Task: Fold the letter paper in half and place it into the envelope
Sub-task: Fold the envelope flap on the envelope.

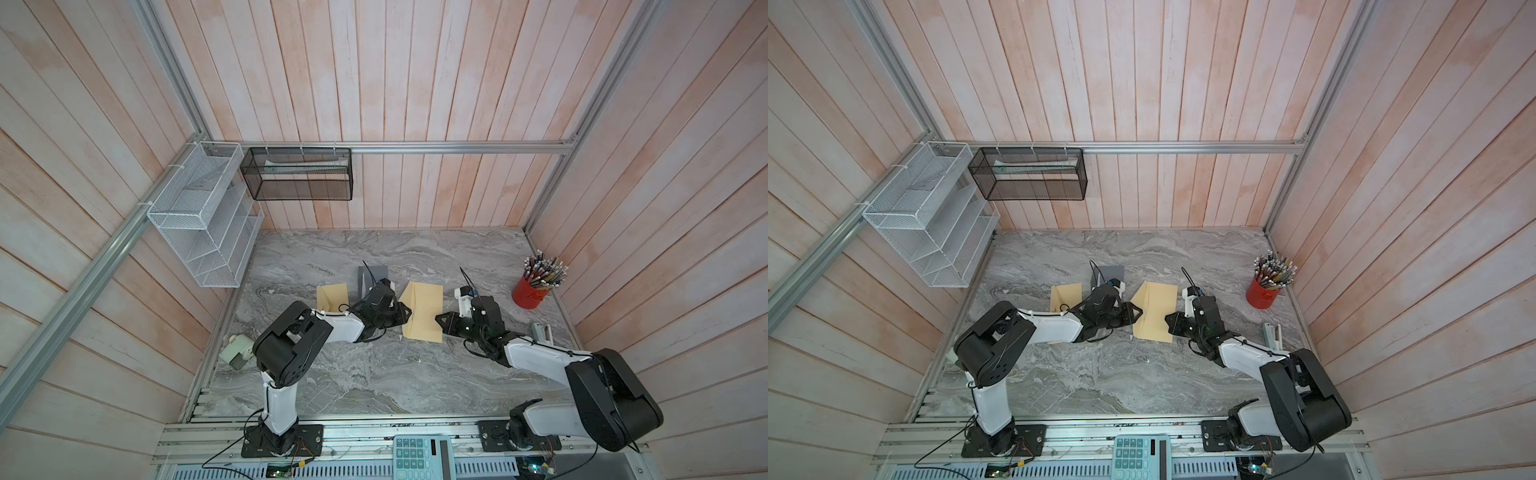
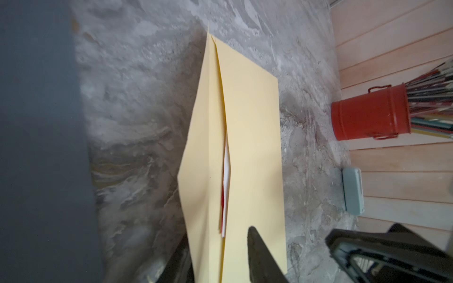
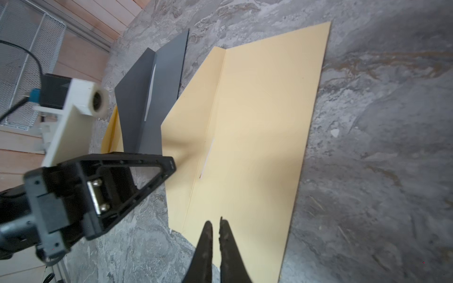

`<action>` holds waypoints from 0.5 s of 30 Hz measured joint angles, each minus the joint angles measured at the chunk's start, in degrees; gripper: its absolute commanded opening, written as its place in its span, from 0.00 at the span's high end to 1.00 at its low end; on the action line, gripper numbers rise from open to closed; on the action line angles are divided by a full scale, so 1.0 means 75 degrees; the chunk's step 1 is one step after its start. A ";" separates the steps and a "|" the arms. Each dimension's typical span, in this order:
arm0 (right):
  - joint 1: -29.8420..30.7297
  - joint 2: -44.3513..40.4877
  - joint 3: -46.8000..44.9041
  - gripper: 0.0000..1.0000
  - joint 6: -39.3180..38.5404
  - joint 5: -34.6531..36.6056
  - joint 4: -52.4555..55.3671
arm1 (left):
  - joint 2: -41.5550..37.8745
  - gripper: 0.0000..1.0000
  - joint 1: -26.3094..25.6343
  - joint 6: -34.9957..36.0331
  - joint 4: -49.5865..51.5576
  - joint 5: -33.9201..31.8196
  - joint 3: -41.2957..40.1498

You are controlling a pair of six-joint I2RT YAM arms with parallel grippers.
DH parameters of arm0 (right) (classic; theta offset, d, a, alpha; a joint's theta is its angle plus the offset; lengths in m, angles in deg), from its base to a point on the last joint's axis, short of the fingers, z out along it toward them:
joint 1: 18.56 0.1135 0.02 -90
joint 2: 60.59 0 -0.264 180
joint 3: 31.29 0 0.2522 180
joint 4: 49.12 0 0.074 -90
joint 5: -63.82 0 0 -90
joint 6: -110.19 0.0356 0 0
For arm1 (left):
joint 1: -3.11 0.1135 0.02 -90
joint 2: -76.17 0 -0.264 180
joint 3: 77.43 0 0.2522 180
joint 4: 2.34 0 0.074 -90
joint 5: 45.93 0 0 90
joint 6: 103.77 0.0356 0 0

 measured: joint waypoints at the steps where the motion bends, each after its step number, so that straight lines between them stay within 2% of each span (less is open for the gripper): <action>1: 0.0006 0.0032 -0.0017 0.93 0.0017 0.0044 0.0000 | -0.0134 0.62 0.0064 0.0029 0.0140 -0.0003 0.0015; 4: 0.0009 0.0052 -0.0096 0.95 0.0055 0.0216 -0.0064 | -0.0472 0.67 0.0291 0.0143 0.0624 -0.0009 0.0169; 8: 0.0009 0.0064 -0.0213 0.97 0.0111 0.0423 -0.0140 | -0.0516 0.87 0.0554 0.0303 0.1209 -0.0111 0.0417; 15: 0.0017 0.0187 -0.0344 0.98 0.0117 0.0586 -0.0248 | -0.0082 0.90 0.0714 0.0341 0.1886 -0.0248 0.0656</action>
